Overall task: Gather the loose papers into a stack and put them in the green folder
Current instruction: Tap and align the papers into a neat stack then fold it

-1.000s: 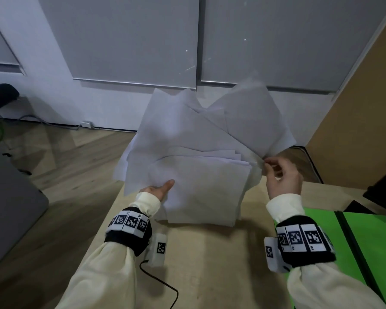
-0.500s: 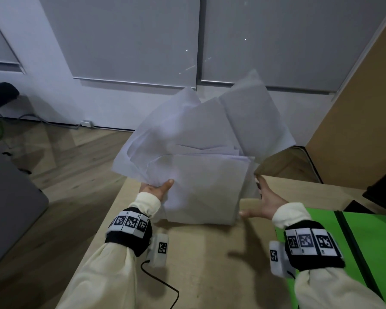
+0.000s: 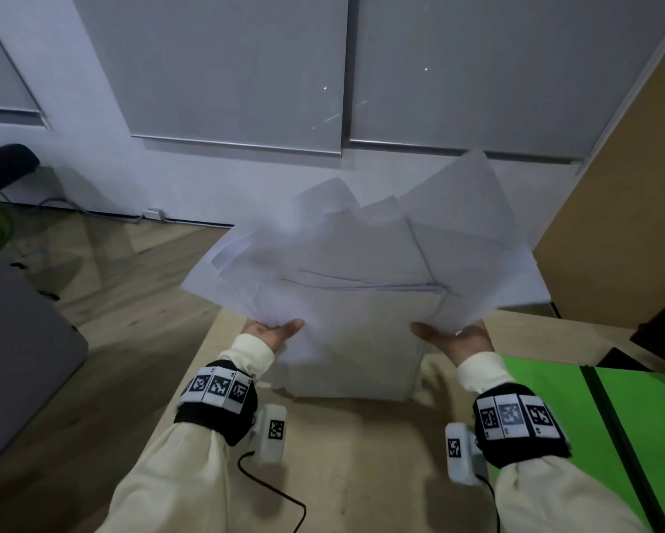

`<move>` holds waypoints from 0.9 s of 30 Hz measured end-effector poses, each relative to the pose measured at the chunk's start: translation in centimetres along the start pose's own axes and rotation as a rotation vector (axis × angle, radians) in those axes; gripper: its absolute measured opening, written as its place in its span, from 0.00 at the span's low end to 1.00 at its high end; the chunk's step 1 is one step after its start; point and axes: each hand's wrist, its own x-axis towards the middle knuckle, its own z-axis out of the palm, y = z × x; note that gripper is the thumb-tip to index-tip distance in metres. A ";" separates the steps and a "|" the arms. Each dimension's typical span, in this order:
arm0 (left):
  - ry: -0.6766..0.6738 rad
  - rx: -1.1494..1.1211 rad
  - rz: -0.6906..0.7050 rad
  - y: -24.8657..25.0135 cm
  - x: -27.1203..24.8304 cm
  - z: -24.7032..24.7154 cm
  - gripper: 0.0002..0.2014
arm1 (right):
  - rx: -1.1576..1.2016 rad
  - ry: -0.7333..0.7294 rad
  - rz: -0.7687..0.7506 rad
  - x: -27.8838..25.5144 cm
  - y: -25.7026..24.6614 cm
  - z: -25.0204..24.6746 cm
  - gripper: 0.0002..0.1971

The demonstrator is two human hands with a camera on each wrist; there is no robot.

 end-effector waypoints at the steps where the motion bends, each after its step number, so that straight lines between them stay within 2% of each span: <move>1: 0.003 -0.007 -0.005 0.0 0.1 0.0 0.24 | 0.019 -0.003 -0.020 -0.1 -0.5 0.0 0.31; 4: 0.011 0.003 -0.013 0.5 -0.1 0.2 0.26 | 0.040 -0.029 -0.019 -0.3 -1.3 -0.2 0.31; 6: 0.022 -0.003 0.002 1.0 -0.2 0.6 0.28 | 0.126 0.037 -0.011 -0.8 -2.2 0.0 0.29; 9: 0.038 0.002 0.064 2.8 -1.6 1.8 0.17 | 0.273 0.163 -0.064 -1.9 -4.3 0.3 0.23; 10: 0.051 -0.051 0.126 3.5 -2.4 2.4 0.14 | 0.305 0.162 -0.089 -2.2 -4.8 0.3 0.21; 12: 0.048 -0.159 0.219 3.8 -3.1 3.1 0.15 | 0.328 0.126 -0.091 -2.3 -4.9 0.3 0.13; 14: 0.002 -0.115 0.211 3.4 -3.7 3.4 0.15 | 0.241 0.078 -0.066 -2.7 -4.7 0.3 0.07; 15: -0.023 -0.026 0.168 2.8 -3.6 3.4 0.18 | 0.197 0.049 -0.020 -2.6 -4.3 0.2 0.08; 17: -0.054 0.102 0.115 1.8 -3.0 3.2 0.30 | 0.027 -0.047 0.085 -2.4 -2.9 0.0 0.25; 19: -0.063 0.069 0.126 1.8 -2.8 2.6 0.37 | -0.183 -0.122 0.179 -2.0 -2.0 -0.4 0.35; 23: -0.107 0.032 0.141 3.4 -2.0 1.1 0.36 | -0.227 -0.128 0.223 -1.2 -2.2 -0.9 0.36; 25: -0.164 0.148 0.187 4.4 -1.6 0.1 0.37 | -0.270 -0.154 0.208 -1.0 -2.9 -1.4 0.35; 27: -0.209 0.280 0.200 5.1 -1.1 -0.8 0.36 | -0.322 -0.159 0.208 -0.6 -3.0 -2.3 0.42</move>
